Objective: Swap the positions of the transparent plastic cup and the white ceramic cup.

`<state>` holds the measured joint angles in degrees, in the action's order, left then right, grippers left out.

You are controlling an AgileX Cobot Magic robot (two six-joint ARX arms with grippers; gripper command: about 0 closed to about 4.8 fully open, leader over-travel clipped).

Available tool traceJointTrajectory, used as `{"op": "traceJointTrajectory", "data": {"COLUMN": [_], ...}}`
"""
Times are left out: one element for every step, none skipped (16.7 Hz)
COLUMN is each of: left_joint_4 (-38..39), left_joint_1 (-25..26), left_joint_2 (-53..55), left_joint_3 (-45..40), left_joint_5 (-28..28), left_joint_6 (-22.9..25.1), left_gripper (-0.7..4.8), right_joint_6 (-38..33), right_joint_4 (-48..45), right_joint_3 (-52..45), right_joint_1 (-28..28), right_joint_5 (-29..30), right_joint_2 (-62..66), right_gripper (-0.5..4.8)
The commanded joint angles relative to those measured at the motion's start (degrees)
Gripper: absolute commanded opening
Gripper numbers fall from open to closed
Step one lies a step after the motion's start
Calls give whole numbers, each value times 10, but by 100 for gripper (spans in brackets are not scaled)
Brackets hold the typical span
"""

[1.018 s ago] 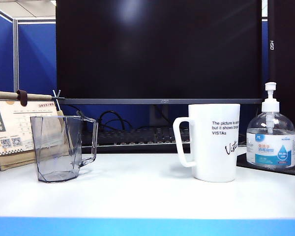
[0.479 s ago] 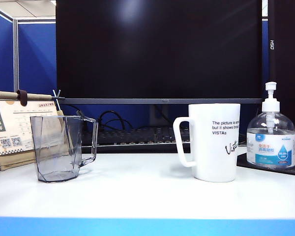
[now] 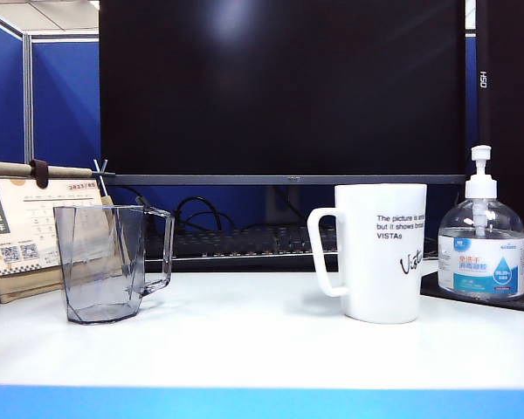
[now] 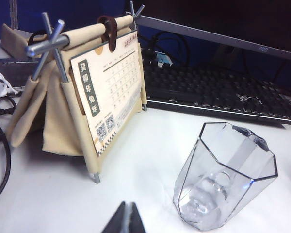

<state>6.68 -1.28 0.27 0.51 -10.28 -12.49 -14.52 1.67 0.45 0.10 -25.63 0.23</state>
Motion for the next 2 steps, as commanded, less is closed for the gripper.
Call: {"op": "traceJointTrajectory", "data": {"left_joint_4": [-3,-3], "left_joint_1": [1,1], "left_joint_2": [0,0], "left_joint_3": [1,1], "left_joint_5": [-1,-1], "left_joint_6": [0,0], "left_gripper": [-3,-3], "right_joint_6": [-1,-1], "right_joint_4": [-4,-4], "right_joint_3": [-4,-4], "right_joint_1": [0,0], "right_joint_5": [0,0], "right_joint_2": [-1,-1], "right_gripper": [-5,-5]}}
